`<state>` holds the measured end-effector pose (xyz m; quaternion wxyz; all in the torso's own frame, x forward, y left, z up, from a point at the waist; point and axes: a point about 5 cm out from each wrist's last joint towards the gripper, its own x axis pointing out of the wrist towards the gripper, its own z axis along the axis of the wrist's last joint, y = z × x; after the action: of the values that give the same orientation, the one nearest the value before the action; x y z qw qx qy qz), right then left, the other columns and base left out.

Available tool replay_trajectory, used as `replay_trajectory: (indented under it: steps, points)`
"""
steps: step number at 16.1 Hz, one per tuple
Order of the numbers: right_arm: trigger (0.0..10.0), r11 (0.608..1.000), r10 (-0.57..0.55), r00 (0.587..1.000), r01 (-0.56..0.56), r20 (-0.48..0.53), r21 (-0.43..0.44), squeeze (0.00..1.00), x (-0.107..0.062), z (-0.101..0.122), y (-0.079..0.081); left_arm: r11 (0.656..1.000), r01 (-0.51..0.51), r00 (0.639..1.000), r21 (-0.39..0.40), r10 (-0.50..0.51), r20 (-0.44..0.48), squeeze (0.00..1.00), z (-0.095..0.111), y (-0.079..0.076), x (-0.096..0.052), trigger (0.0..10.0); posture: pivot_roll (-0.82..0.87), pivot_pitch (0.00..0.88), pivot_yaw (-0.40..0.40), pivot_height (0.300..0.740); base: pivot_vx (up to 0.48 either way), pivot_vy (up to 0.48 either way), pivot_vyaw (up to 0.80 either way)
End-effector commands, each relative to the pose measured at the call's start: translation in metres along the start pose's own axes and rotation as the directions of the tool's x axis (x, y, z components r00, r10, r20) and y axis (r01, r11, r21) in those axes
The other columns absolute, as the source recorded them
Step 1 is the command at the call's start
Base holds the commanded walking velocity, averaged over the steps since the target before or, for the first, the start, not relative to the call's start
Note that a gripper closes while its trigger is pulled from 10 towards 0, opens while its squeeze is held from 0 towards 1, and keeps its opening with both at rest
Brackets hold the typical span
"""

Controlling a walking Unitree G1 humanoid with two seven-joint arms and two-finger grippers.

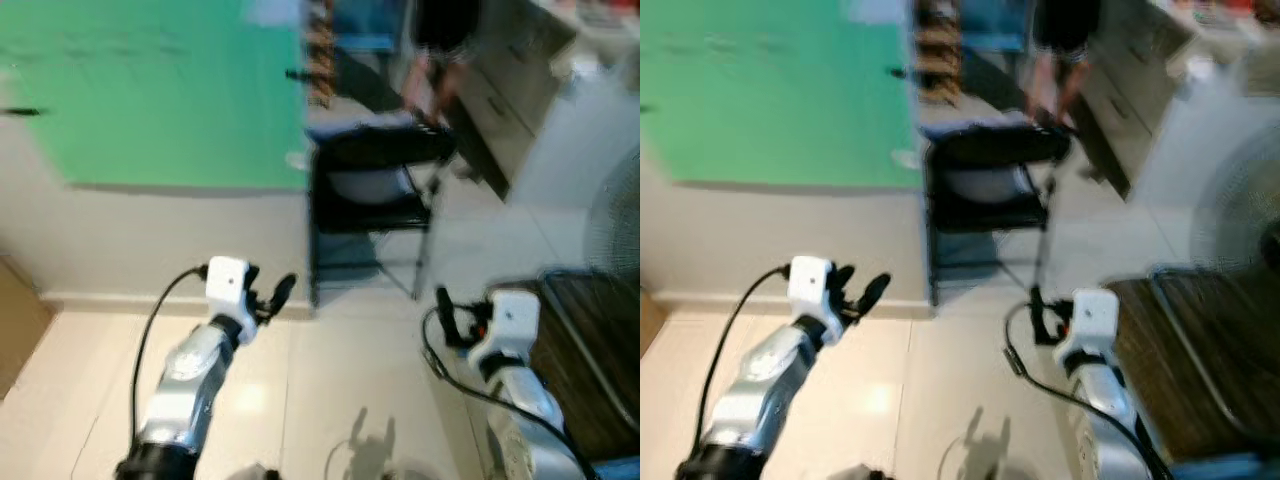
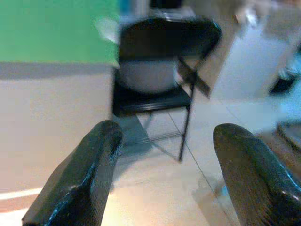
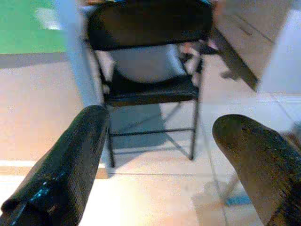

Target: Hang keys on a hook

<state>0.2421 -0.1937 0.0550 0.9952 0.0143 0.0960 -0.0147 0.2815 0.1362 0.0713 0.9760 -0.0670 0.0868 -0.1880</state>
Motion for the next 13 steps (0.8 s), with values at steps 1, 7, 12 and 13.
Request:
replay_trajectory:
  steps: [1,7,12,13]
  points:
    - [10.0,1.000,0.004,1.000,-0.004,-0.006,0.004,0.00,0.002,0.000,0.000,1.000,-0.016,1.000,-0.016,0.015,-0.025,0.00,-0.006,0.004,-0.002,10.0,-0.14,0.000,0.024,0.722,0.000,0.476,0.00]
    - [10.0,1.000,0.006,1.000,-0.007,-0.018,-0.018,0.00,0.004,-0.003,-0.001,0.999,-0.016,0.999,-0.031,0.015,-0.028,0.00,-0.004,0.004,0.005,10.0,-0.15,0.000,0.032,0.722,0.000,0.479,0.75]
    - [10.0,0.998,0.036,0.999,-0.037,-0.026,-0.041,0.00,0.005,-0.004,0.005,0.999,-0.028,0.999,0.039,0.029,-0.019,0.00,-0.002,0.006,0.009,10.0,-0.15,0.000,0.035,0.722,0.000,0.288,0.71]
    - [10.0,0.997,0.047,0.999,-0.048,-0.024,-0.059,0.00,0.004,-0.005,0.007,0.999,0.011,1.000,0.046,-0.011,0.018,0.00,0.003,0.000,0.008,10.0,-0.15,0.000,0.035,0.722,0.000,0.000,0.69]
